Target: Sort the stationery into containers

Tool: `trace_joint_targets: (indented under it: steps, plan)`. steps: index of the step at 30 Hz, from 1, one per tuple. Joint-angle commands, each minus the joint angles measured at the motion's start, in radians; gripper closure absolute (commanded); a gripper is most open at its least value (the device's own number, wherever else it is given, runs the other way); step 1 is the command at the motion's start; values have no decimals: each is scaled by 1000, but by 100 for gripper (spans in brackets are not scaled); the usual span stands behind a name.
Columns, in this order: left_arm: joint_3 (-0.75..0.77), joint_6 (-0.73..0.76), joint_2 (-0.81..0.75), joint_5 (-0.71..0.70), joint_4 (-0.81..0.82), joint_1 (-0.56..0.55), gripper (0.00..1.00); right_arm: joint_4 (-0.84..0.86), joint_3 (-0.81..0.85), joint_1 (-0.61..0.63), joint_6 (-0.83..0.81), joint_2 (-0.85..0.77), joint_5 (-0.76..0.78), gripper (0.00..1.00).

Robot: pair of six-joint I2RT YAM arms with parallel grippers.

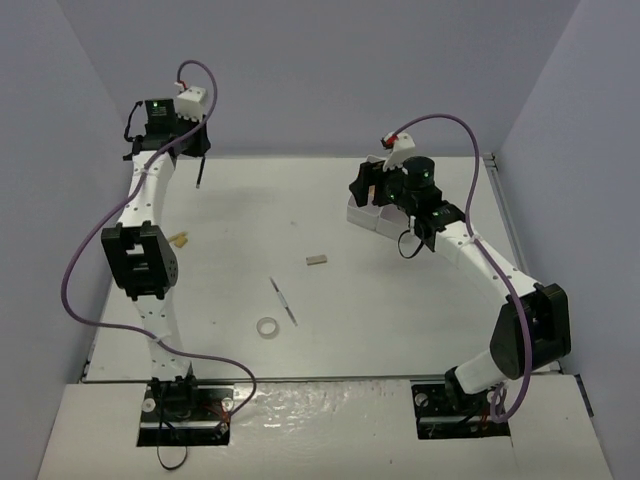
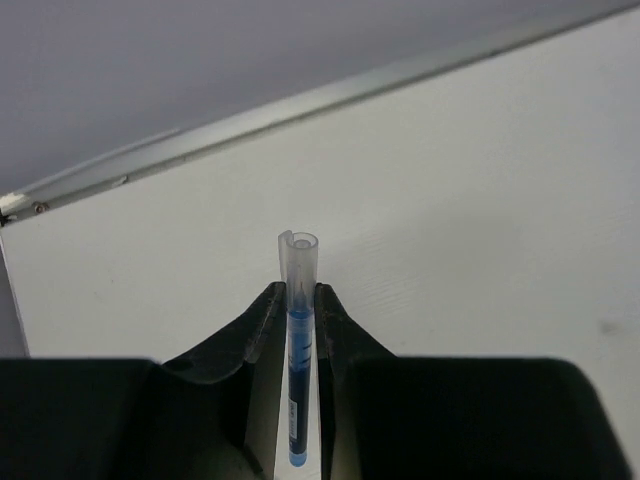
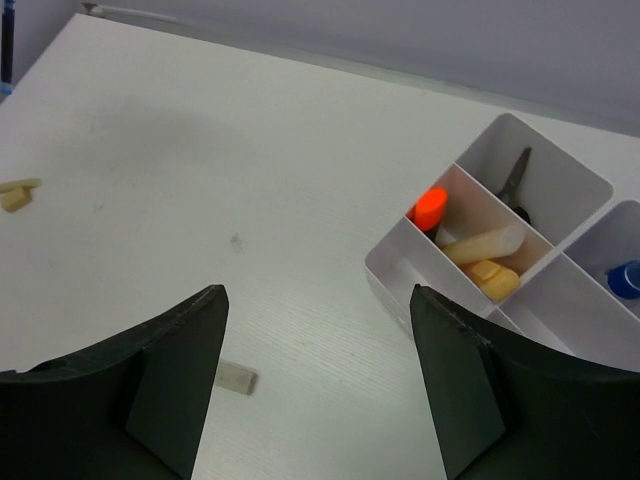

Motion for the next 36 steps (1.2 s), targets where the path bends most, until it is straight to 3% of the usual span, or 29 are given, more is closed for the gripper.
trace_joint_targets:
  steps: [1, 5, 8, 13, 20, 36]
  plan:
    - [-64, -583, -217, 214, 254, 26, 100, 144, 176, 119, -1, 55, -80, 30]
    - [-151, -828, -272, 399, 356, 15, 100, 242, 342, 196, 124, 226, -205, 30]
    - [-183, -809, -335, 400, 346, -1, 100, 334, 452, 225, 241, 304, -256, 33]
    - [-247, -676, -436, 370, 316, -25, 100, 323, 604, 296, 247, 418, -267, 33]
    - [-292, -648, -477, 399, 317, -43, 100, 244, 719, 321, 228, 513, -218, 36]
    - [-385, -642, -515, 435, 360, -53, 100, 274, 758, 343, 194, 586, -66, 40]
